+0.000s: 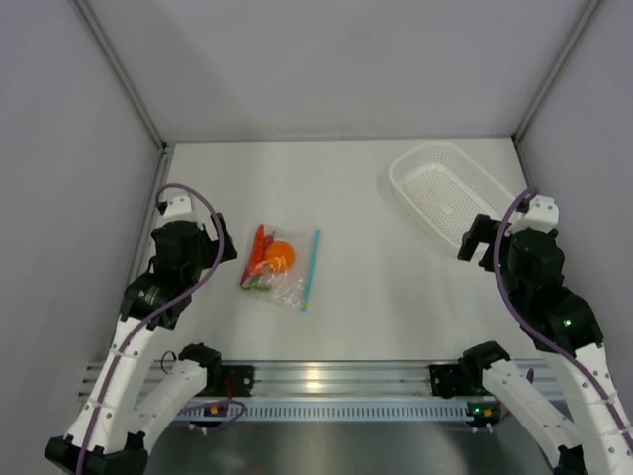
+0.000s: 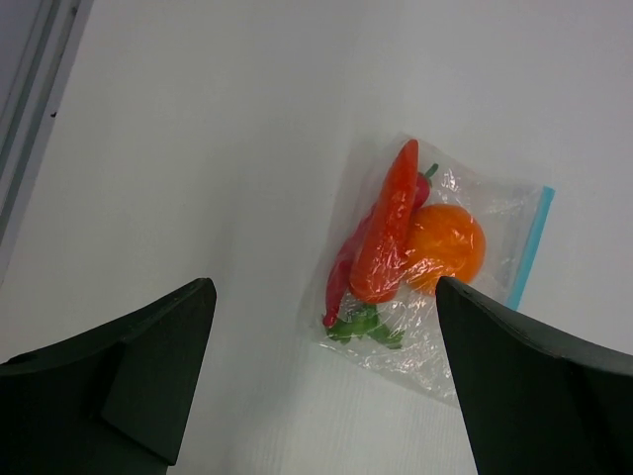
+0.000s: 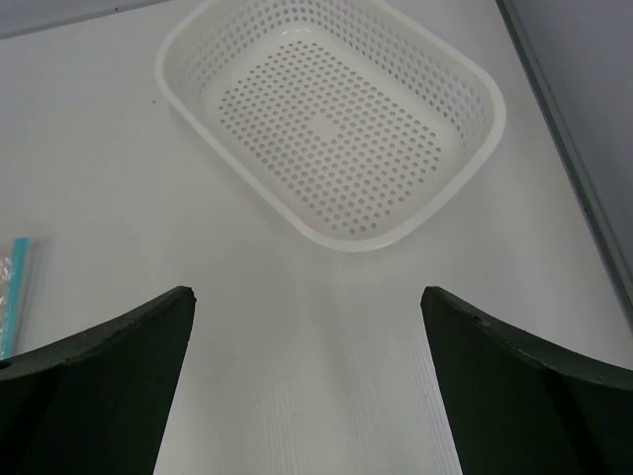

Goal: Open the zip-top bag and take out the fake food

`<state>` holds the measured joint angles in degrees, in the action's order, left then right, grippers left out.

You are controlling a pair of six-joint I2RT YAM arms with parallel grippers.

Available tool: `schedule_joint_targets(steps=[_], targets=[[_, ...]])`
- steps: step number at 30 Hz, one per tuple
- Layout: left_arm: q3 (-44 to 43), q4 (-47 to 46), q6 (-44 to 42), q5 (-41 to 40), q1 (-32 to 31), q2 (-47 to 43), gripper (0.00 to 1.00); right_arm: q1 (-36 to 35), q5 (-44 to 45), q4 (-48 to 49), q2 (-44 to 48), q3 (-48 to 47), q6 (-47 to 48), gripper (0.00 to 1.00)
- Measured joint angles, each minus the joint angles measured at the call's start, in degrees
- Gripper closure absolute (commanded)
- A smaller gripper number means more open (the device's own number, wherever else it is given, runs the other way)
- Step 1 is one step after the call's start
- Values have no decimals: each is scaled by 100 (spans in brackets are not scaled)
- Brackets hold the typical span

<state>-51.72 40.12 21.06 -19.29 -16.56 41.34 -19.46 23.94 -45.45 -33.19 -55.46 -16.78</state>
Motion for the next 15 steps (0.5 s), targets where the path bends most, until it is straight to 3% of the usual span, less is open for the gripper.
schedule_joint_targets(steps=[10,15], targets=[[-568,116,212,352,-105,1469,1,0,-245,109,2,374,-90,0],[-962,162,518,-114,-1145,2262,1,0,-470,133,-63,417,-107,1]])
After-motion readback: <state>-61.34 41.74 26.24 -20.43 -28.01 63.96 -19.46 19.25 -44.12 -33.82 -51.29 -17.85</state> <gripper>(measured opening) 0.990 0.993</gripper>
